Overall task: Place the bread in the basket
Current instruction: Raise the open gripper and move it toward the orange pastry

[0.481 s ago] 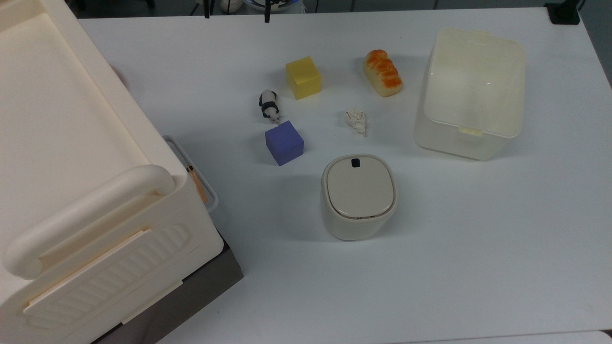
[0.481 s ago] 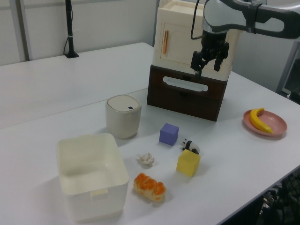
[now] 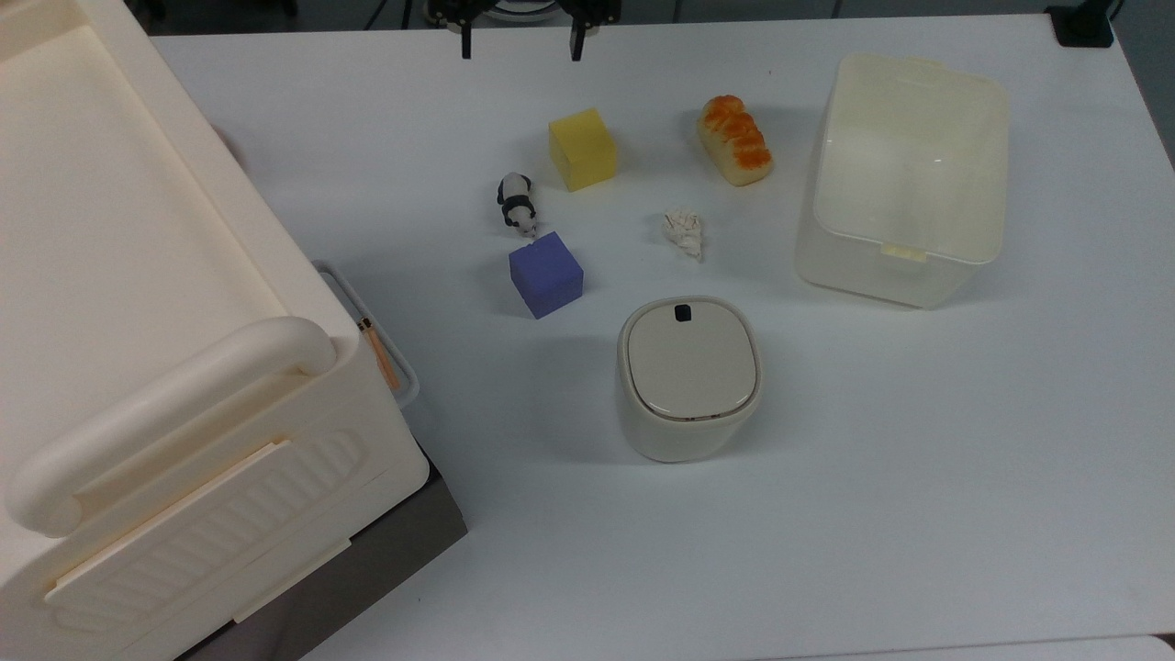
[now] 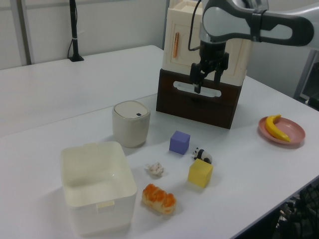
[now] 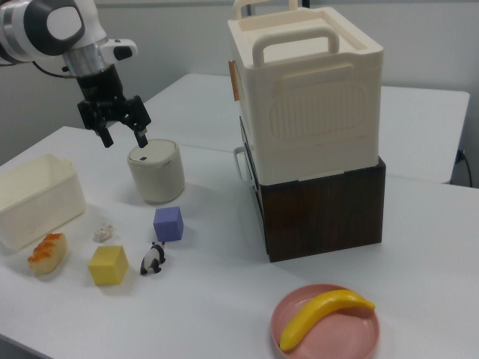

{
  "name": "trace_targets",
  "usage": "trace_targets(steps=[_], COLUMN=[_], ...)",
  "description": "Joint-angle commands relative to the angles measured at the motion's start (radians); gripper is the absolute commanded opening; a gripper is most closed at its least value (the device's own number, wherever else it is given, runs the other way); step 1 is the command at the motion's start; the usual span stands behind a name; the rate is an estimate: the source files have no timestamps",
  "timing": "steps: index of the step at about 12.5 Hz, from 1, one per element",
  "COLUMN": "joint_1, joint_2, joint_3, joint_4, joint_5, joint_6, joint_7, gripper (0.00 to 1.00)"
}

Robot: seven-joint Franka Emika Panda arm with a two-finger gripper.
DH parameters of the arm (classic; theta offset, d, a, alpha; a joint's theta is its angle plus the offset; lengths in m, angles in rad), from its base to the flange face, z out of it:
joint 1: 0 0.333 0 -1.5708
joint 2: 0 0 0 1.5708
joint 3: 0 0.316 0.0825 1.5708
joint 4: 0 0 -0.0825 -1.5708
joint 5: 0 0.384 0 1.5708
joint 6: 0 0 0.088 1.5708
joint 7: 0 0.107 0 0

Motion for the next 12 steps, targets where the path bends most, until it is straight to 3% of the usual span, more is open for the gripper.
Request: trace_targets(steps=[1, 12], joint_1=[0.005, 0.005], joint_2=[0.007, 0.013], joint_3=[0.023, 0.025], joint_4=[0.025, 0.036], joint_5=[0.018, 0.021], joint_6=[-0.012, -0.014], joint_7=[0.054, 0.054], gripper=[1.0, 1.0])
